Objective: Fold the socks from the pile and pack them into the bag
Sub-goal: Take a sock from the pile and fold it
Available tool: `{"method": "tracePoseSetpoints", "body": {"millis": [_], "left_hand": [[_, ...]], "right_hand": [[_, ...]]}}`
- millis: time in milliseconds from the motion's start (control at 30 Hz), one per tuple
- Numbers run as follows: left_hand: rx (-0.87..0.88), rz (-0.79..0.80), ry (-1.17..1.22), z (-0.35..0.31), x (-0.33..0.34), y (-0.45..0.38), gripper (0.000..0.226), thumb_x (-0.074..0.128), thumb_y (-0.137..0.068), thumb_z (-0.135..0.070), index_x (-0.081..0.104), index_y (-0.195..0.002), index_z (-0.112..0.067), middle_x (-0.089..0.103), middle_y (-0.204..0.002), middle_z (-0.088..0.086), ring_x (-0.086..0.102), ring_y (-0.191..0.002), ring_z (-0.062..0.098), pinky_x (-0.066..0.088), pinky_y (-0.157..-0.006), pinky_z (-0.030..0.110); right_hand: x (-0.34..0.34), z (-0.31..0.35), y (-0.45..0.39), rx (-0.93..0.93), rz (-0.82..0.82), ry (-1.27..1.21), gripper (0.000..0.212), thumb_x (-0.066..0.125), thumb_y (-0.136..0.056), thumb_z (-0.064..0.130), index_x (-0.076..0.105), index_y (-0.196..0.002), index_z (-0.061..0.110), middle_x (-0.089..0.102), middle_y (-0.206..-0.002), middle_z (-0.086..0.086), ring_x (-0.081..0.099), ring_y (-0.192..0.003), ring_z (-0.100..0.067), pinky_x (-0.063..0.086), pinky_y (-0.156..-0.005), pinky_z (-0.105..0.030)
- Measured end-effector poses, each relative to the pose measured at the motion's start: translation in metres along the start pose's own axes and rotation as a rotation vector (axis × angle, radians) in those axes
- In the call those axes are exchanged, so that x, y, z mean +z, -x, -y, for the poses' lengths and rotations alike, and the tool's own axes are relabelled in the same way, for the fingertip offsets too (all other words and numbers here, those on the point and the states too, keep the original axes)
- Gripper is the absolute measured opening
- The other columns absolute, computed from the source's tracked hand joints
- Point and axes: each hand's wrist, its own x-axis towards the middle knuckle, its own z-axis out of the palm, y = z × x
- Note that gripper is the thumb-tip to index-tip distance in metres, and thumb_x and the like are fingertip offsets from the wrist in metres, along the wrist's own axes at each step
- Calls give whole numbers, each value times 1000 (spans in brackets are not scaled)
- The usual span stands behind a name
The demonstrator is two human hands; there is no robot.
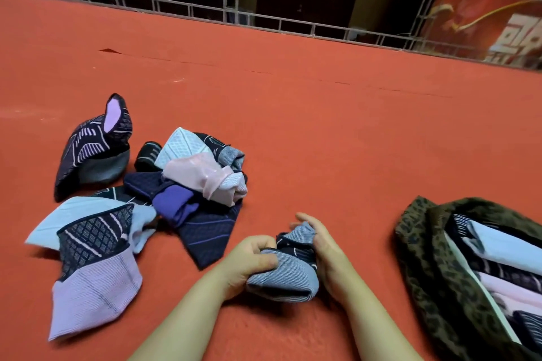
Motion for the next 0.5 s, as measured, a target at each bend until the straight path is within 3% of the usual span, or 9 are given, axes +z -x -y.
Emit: {"method": "tracePoseSetpoints", "body": {"millis": [100, 167, 233, 333, 433, 500], "left_hand": [[46, 17, 22, 0, -11, -5, 43, 86, -42, -50, 54, -52, -23, 44, -51, -12, 37, -46, -1, 29, -44, 13], [75, -50, 9, 0, -15, -9, 31, 80, -47, -38, 53, -52, -23, 42, -52, -8, 34, -48, 2, 27, -45, 17], [110, -188, 5, 0, -14, -14, 24, 70, -49, -32, 51, -58, -20, 42, -55, -3, 36, -50, 5, 28, -48, 21], [208, -494, 12, 3, -18, -24, 37, 66, -51, -40, 44, -64, -14, 41, -55, -2, 37, -52, 7, 33, -50, 24], [296, -723, -25, 4, -24, -29, 31, 65, -58, -48, 49, -60, -21, 43, -59, 0, 39, -61, 15, 35, -61, 33], [298, -823, -89, 4, -28, -30, 29, 64, -64, -48, 51, -56, -24, 42, -63, 5, 39, -65, 18, 35, -65, 37]], "right_hand": [[0, -8, -11, 2, 29, -92, 87, 86, -46, 59, 58, -107, 4, 69, -94, -8, 64, -85, -20, 51, -74, -29], [-1, -12, -17, -37, -66, -89, 77, 86, -44, 59, 63, -92, 4, 70, -85, -9, 63, -77, -19, 51, -70, -27], [-5, -15, -22, -61, -210, -88, 69, 84, -42, 62, 65, -82, 9, 66, -80, -11, 59, -74, -22, 47, -68, -33], [-17, -12, -27, -123, -414, -69, 46, 78, -55, 48, 62, -77, 11, 61, -72, -7, 55, -69, -19, 42, -65, -34], [-19, -8, -27, -154, -523, -31, 19, 65, -73, 34, 61, -74, 16, 63, -69, -1, 56, -67, -15, 45, -61, -28], [-16, -7, -24, -176, -575, 46, 17, 66, -78, 32, 60, -71, 17, 60, -66, 3, 54, -64, -11, 44, -59, -28]]}}
